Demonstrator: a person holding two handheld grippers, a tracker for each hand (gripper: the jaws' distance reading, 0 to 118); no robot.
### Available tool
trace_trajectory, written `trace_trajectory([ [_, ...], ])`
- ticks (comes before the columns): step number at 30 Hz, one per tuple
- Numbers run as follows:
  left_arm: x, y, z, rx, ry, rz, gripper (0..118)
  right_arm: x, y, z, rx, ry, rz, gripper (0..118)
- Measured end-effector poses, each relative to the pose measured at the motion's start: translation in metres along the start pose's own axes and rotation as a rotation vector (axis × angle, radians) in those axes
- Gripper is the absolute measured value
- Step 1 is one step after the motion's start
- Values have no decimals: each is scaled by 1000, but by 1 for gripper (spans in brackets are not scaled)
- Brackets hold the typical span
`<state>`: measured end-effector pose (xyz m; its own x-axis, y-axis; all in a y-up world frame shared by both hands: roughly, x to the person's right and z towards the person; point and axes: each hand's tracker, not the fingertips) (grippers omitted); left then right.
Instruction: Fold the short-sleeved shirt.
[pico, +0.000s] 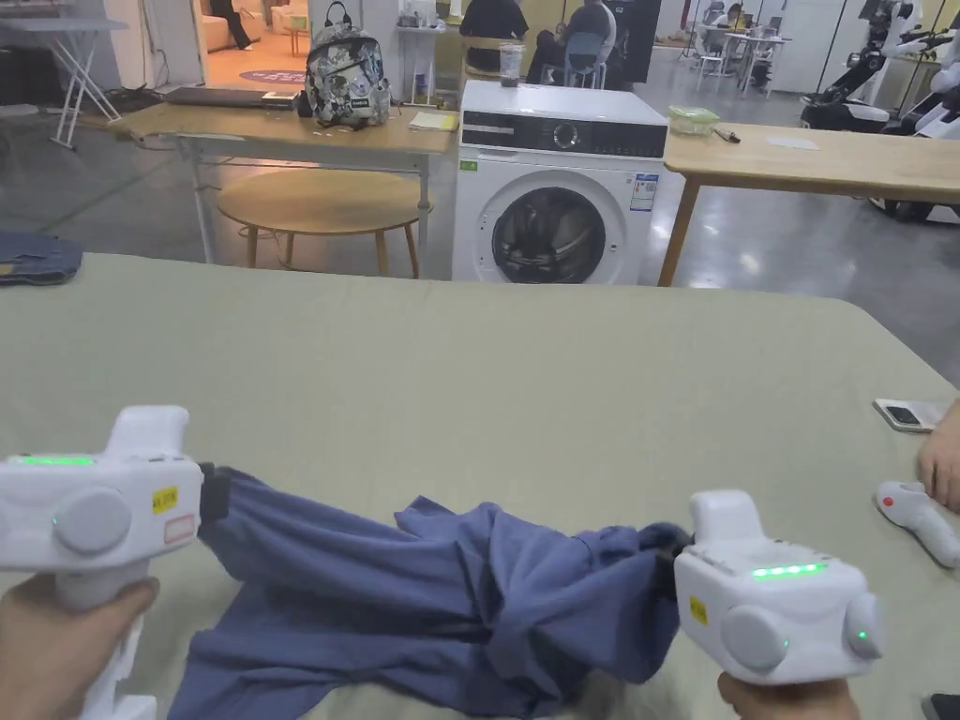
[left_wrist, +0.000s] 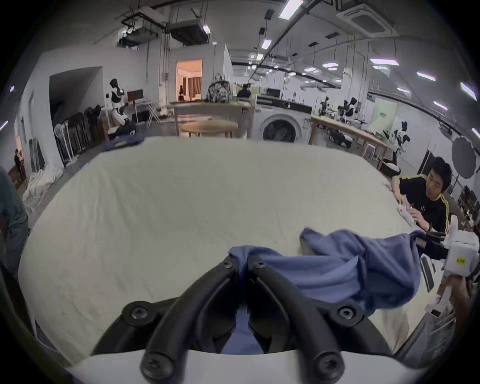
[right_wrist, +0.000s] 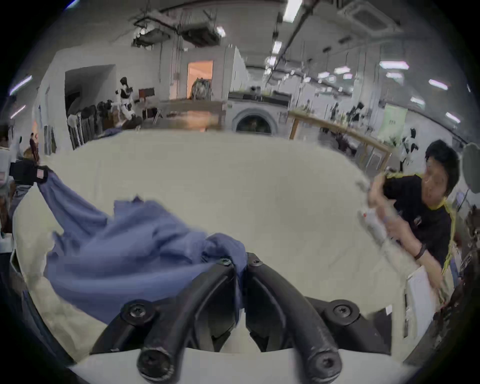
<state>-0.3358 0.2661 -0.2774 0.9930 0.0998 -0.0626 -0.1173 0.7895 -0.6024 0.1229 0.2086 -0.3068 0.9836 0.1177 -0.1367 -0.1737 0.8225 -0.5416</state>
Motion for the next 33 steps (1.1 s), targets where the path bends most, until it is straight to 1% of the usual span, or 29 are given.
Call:
trace_trajectory([
  [5, -10, 38, 28, 86, 35, -14, 0, 29, 47, 21, 132, -60, -40, 4],
  [10, -25, 68, 47, 165, 92, -5, 0, 44, 91, 42, 228, -113, -65, 4],
  [13, -34, 84, 56, 193, 130, 1, 0, 53, 114, 48, 257, -120, -93, 4],
  [15, -41, 95, 63, 205, 145, 6, 0, 63, 130, 37, 275, -131, -89, 4],
  [20, -58, 127, 73, 246, 194, 22, 0, 75, 173, 49, 332, -167, -113, 4],
  [25, -63, 157, 71, 260, 245, -26, 0, 92, 209, 36, 370, -183, -127, 4],
  [29, -74, 186, 70, 290, 207, 55, 0, 98, 235, 44, 404, -203, -154, 4],
  [33, -74, 217, 70, 308, 226, 41, 0, 107, 267, 42, 423, -216, -150, 4],
])
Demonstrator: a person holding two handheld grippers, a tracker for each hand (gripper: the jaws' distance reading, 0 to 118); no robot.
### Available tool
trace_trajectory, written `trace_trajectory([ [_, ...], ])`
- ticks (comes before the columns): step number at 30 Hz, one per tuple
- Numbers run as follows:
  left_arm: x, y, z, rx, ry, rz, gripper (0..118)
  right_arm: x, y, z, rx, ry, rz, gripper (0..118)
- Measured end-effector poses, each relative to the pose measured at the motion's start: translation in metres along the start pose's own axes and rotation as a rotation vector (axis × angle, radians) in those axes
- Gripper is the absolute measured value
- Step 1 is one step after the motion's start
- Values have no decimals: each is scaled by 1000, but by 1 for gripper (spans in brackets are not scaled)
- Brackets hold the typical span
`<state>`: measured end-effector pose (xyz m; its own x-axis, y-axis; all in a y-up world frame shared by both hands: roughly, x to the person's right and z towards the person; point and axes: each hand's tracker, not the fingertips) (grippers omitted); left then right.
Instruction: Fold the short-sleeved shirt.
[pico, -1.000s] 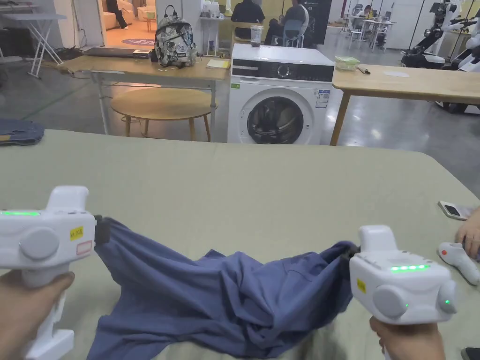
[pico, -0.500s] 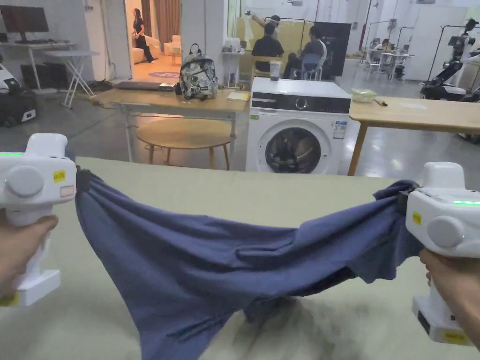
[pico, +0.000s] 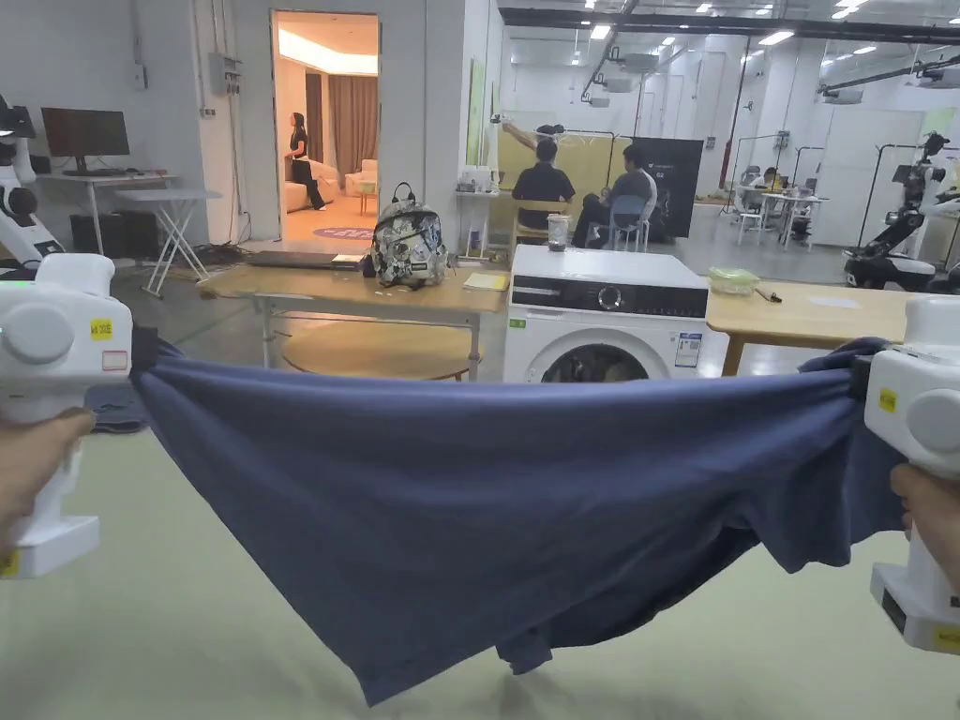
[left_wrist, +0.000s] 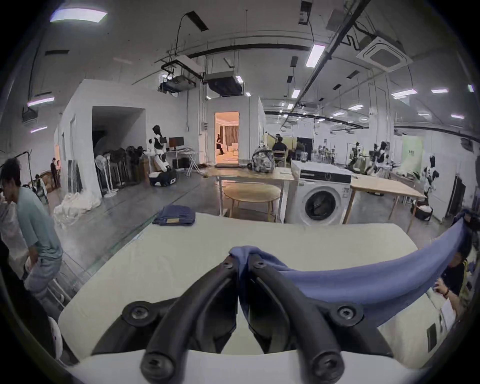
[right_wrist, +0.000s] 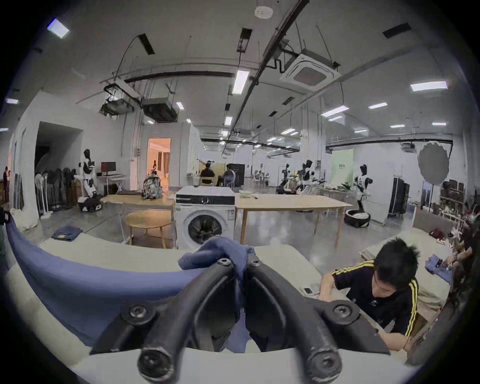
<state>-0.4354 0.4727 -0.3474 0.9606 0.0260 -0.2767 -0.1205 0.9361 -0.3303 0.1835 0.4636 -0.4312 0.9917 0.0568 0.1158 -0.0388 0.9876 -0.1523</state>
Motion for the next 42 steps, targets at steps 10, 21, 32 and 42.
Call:
trace_trajectory([
  [10, 10, 28, -31, 45, 7, 17, 0, -20, 30, -30, 50, -3, 67, 4],
  [21, 13, -77, -45, -66, 5, -69, 0, -11, -68, -38, -85, 16, 58, 4],
  [32, -4, -187, 29, -114, -40, -25, 0, 14, -172, 74, -204, 4, 133, 4],
  [42, -22, -287, 91, -208, -50, 33, 0, 23, -248, 149, -323, 17, 140, 4],
])
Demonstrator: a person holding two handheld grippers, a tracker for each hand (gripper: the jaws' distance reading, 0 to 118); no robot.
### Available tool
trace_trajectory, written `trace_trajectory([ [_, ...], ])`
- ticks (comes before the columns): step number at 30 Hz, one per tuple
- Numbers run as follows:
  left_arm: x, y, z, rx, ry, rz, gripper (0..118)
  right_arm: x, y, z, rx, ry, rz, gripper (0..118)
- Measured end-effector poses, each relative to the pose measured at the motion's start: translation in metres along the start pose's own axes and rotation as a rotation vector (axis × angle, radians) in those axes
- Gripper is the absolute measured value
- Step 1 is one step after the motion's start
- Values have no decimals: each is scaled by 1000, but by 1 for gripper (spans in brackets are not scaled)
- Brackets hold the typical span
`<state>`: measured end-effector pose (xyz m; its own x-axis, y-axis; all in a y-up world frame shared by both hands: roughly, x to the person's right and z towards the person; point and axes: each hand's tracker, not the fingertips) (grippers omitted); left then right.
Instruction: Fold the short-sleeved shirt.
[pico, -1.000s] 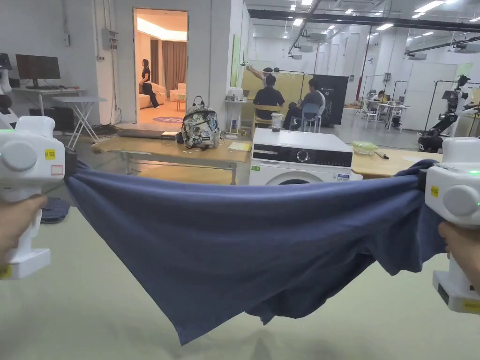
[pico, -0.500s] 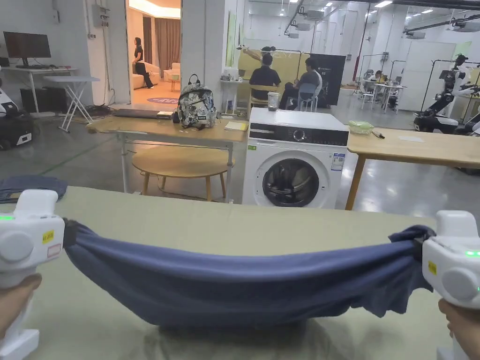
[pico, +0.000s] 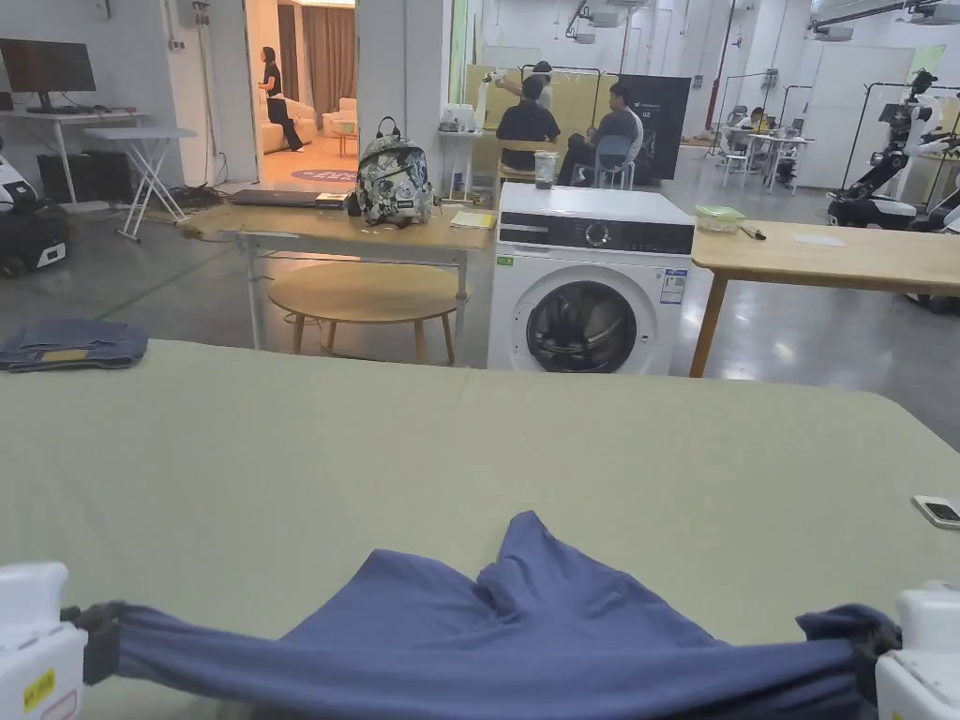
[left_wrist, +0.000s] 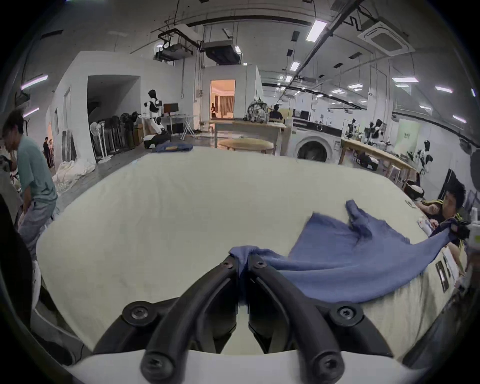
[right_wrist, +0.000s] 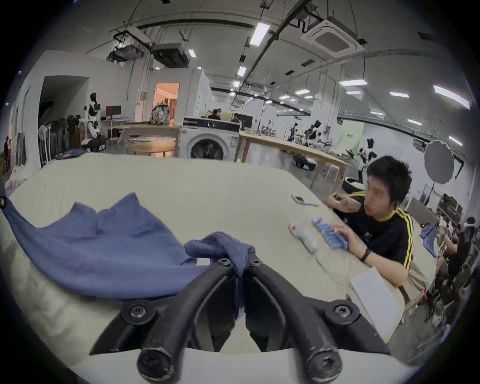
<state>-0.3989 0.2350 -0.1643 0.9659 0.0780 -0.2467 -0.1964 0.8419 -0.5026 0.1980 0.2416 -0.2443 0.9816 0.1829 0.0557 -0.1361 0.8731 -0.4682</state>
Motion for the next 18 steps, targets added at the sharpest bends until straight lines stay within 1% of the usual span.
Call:
trace_trajectory([
  [2, -3, -15, -2, -49, -2, -11, 0, -2, -15, 1, -25, -1, 14, 4],
  [3, -4, -23, -3, -69, 1, -15, 0, 1, -26, -14, -41, 2, 14, 4],
  [6, -7, -40, -6, -119, 12, -19, 0, 1, -45, -14, -81, 0, -17, 4],
  [9, -15, -51, -13, -159, 10, -2, 0, -2, -52, -7, -105, -5, -18, 4],
  [11, -17, -53, -15, -176, 14, 2, 2, 0, -63, -18, -115, -2, -21, 4],
  [12, -17, -52, -15, -187, 18, 3, 5, -2, -65, -17, -114, -6, -22, 7],
  [13, -12, -51, -10, -189, 26, -1, 10, -5, -66, -13, -108, -9, -19, 13],
  [14, -10, -49, -6, -183, 37, -15, 16, -7, -67, -11, -98, -15, -12, 24],
  [15, -7, -46, -1, -168, 41, -33, 24, -7, -67, -7, -84, -29, -3, 35],
  [16, -5, -43, 5, -143, 48, -44, 39, -10, -66, -4, -74, -34, 0, 49],
  [17, 1, -41, 12, -128, 47, -47, 47, -12, -64, -1, -65, -31, -2, 54],
  [18, 5, -36, 18, -107, 40, -48, 49, -15, -60, 3, -47, -26, -11, 55],
])
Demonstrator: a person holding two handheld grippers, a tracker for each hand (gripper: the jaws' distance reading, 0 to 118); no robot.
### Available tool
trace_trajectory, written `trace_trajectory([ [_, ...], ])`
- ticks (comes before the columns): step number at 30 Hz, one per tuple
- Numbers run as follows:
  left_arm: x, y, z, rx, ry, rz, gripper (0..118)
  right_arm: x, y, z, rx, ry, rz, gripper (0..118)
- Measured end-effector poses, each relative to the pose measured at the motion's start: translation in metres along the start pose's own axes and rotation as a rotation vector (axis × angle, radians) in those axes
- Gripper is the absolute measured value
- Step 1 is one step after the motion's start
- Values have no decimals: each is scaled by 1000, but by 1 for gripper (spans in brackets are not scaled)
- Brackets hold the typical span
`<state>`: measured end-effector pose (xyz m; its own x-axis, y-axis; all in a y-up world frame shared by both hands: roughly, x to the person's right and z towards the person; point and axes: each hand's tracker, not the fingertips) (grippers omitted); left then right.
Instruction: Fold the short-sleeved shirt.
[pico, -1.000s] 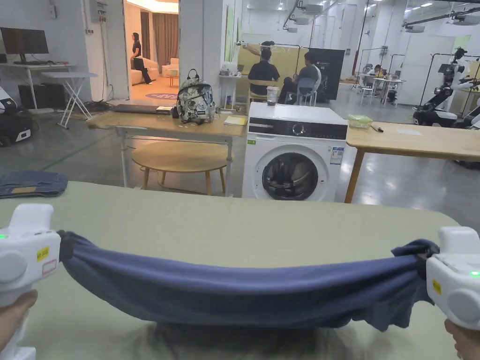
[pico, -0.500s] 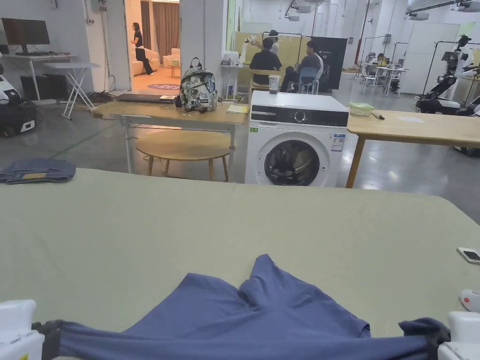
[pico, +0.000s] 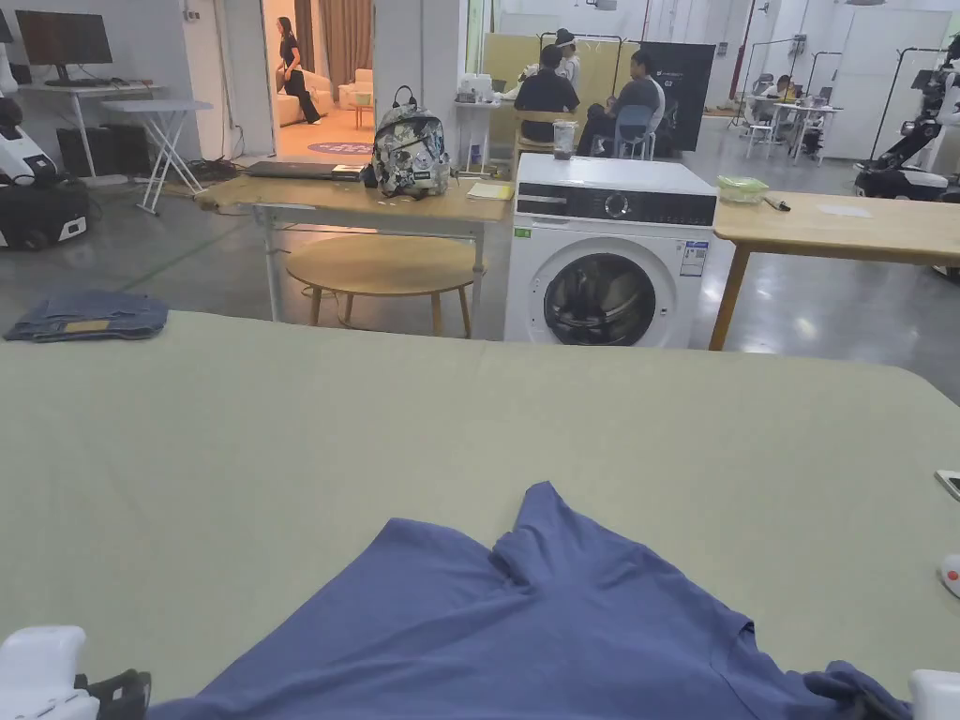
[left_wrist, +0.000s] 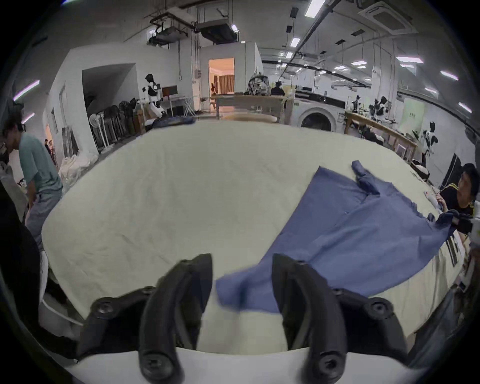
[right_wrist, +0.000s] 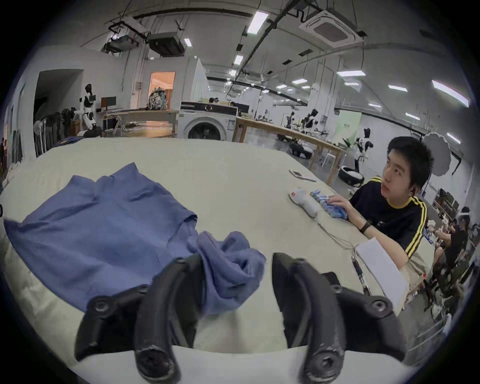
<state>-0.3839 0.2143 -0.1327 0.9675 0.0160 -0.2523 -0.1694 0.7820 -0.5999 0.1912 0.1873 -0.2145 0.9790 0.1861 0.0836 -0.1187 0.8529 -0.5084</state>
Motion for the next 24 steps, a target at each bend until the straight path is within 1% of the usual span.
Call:
trace_trajectory([
  [3, 12, 10, 10, 86, -11, -9, 50, -14, 12, 11, 43, 1, -17, 55],
  [6, 30, 22, 14, 150, -59, -22, 50, -26, 17, 9, 115, 55, -66, 55],
  [10, 58, 29, 5, 226, -96, -30, 50, -57, 35, 17, 192, 100, -100, 55],
  [12, 70, 31, -2, 285, -102, -57, 47, -72, 43, 24, 224, 124, -116, 53],
  [13, 79, 34, -1, 311, -98, -75, 38, -79, 46, 24, 235, 131, -119, 46],
  [15, 94, 36, -1, 363, -79, -106, 19, -93, 53, 28, 262, 145, -125, 26],
  [16, 100, 40, 1, 390, -65, -116, 12, -99, 55, 30, 280, 156, -127, 17],
  [18, 109, 45, 4, 434, -78, -124, 3, -108, 60, 33, 297, 169, -126, 8],
  [19, 117, 43, 8, 459, -64, -133, 1, -112, 62, 34, 310, 175, -132, 5],
  [20, 121, 45, 10, 477, -47, -144, 0, -115, 65, 35, 315, 184, -131, 4],
  [21, 124, 48, 10, 496, -37, -157, 0, -119, 65, 36, 317, 185, -130, 1],
  [24, 132, 50, 15, 515, -19, -142, 0, -122, 68, 37, 350, 211, -152, 0],
])
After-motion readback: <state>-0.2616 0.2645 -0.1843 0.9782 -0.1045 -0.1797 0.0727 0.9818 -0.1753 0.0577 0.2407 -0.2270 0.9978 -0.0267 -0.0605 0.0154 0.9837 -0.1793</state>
